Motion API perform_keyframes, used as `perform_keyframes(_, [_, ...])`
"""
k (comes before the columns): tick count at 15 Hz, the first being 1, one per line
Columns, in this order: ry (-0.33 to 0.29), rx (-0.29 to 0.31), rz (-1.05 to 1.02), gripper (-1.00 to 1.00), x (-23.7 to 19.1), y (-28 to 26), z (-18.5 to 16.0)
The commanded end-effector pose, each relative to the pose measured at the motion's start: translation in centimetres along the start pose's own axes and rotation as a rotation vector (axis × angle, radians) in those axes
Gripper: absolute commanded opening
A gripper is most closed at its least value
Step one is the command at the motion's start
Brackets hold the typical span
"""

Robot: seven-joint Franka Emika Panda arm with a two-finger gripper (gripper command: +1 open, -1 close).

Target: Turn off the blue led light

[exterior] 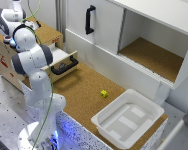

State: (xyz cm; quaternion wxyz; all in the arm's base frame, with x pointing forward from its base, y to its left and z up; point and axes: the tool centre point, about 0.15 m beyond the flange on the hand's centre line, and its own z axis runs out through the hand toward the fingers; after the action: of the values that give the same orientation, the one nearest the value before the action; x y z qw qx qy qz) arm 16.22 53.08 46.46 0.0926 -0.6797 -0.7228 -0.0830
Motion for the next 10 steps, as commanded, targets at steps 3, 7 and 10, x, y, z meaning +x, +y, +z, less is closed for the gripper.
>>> perform_keyframes(3, [-0.053,-0.104,0.039,-1.00,2.4,1.9,-3.0])
perform_keyframes(7, [0.042,-0.220,0.100,1.00,0.9,3.2,-8.8])
perform_keyframes(10, [0.008,-0.220,0.188,1.00,-0.6,5.4,-7.2])
